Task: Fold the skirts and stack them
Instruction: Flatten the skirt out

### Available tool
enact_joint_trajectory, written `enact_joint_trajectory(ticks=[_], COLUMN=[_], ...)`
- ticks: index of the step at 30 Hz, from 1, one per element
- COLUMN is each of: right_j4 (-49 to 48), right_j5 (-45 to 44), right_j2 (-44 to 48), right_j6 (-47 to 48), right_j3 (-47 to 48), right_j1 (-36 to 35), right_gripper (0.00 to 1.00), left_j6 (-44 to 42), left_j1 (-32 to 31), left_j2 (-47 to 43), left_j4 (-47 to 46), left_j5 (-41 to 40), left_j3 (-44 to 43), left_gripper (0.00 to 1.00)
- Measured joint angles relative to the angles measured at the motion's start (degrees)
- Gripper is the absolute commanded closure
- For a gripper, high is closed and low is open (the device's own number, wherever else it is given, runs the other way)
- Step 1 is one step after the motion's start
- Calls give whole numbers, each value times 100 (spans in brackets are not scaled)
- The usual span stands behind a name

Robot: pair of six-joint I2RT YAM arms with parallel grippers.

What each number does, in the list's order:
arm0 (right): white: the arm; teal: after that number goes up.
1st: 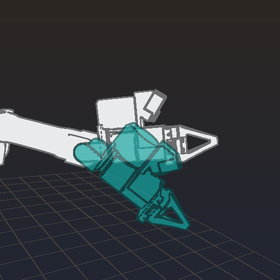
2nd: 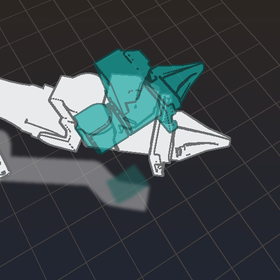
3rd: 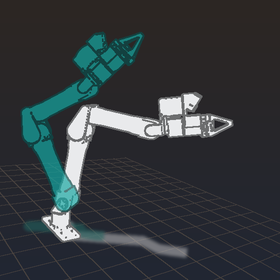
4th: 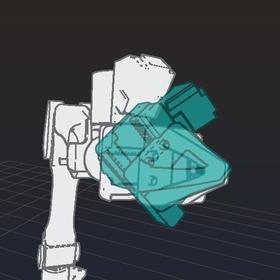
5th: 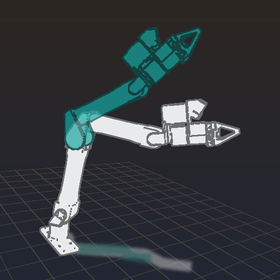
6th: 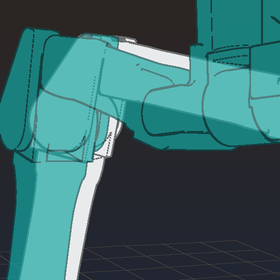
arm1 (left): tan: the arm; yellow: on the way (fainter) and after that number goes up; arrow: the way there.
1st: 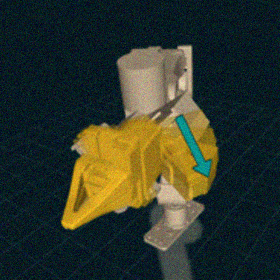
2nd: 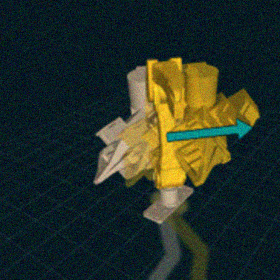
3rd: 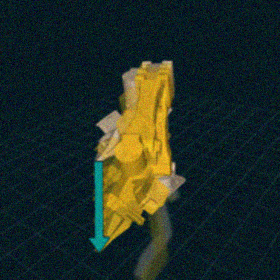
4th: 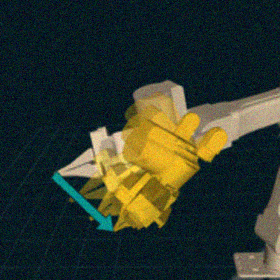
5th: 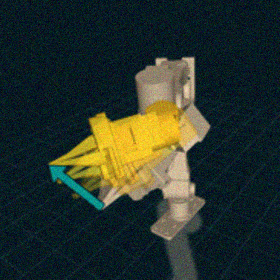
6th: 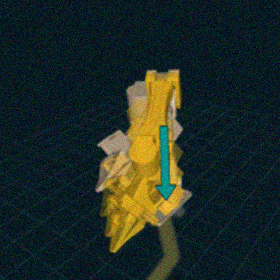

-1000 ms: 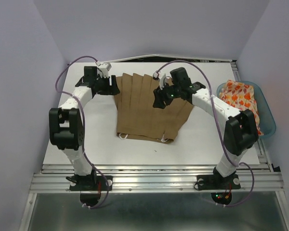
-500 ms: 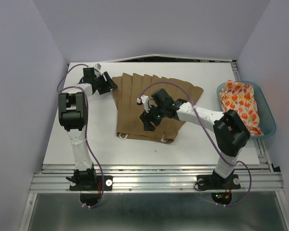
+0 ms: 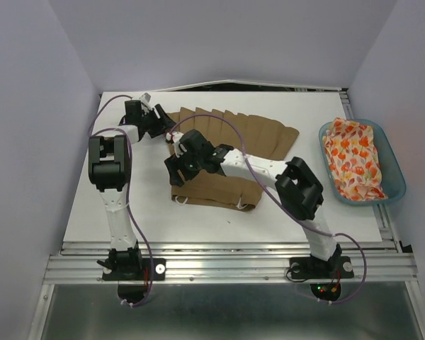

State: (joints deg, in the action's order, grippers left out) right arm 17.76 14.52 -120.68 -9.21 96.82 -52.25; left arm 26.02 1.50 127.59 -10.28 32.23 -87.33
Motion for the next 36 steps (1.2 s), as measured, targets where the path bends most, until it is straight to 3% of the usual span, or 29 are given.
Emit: enact_joint_trajectory(ticks=[5, 10, 12, 13, 14, 15, 16, 17, 19, 22, 27, 36], right_j4=[105, 275, 354, 378, 387, 389, 411, 431, 457, 448, 299, -623], right_j5=[-225, -658, -835, -951, -1010, -1029, -1043, -1075, -1025, -728, 155, 1722], right_j2=[-723, -1088, -1147, -1147, -1147, -1147, -1147, -1147, -1147, -1132, -651, 1178], right_j6=[-638, -935, -1008, -1021, -1056, -1045, -1060, -1058, -1040, -960, -957, -992], right_j3=[706, 874, 872, 872, 872, 872, 872, 874, 911, 964, 586, -1558], right_j1=[-168, -299, -330, -334, -334, -334, -334, -332, -315, -243, 116, 1770], right_gripper=[27, 40, 54, 70, 77, 92, 96, 99, 99, 99, 99, 99], left_j6=[-20, -7, 7, 4, 2, 4, 11, -2, 4, -68, -223, -566], left_j1=[-2, 0, 0, 0, 0, 0, 0, 0, 0, -22, -166, -1235], left_j2=[-13, -15, -15, -15, -15, -15, -15, -15, -15, -22, -227, -404], left_j4=[-114, -140, -146, -140, -129, -118, -109, -103, -70, -61, 52, 223], left_j5=[-94, -192, -236, -275, -286, -302, -310, -315, -315, -286, -361, -697], left_j3=[46, 61, 70, 74, 76, 81, 83, 83, 83, 83, 61, -1132], left_gripper=[26, 33, 39, 46, 49, 55, 70, 78, 91, 100, 100, 100])
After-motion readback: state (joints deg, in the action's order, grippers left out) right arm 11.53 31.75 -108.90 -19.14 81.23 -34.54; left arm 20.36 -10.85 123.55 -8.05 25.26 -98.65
